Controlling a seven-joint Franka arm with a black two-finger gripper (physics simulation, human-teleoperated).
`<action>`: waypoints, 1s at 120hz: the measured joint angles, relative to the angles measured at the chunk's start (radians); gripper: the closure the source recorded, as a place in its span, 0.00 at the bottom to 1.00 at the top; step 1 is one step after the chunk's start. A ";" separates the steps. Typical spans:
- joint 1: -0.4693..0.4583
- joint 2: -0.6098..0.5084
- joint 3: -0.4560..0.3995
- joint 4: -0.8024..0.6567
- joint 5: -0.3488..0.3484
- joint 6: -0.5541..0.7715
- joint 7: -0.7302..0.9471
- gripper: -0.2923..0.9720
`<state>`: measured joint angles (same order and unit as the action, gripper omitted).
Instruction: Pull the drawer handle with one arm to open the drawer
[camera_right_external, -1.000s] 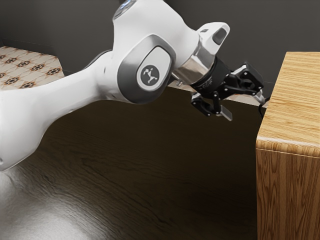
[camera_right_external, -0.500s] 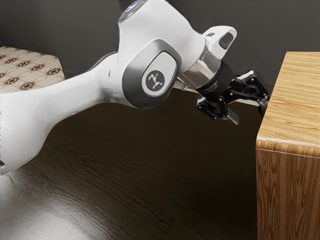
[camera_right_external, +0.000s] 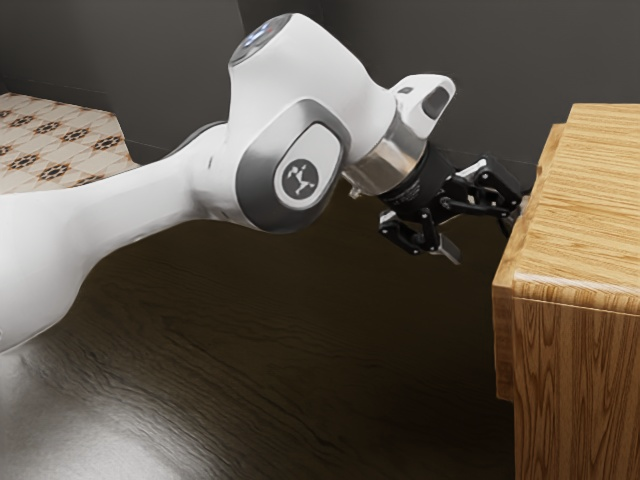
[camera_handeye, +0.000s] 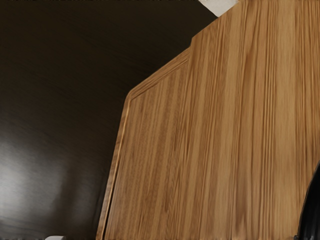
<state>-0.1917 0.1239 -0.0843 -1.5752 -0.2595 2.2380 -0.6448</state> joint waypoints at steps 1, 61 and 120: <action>0.000 -0.002 0.000 -0.002 0.000 0.000 0.000 0.40; 0.094 -0.145 0.025 -0.181 0.010 0.044 -0.015 0.40; 0.163 -0.205 -0.004 -0.254 -0.048 0.059 0.010 0.40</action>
<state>-0.0286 -0.0811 -0.0884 -1.8288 -0.3072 2.2972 -0.6353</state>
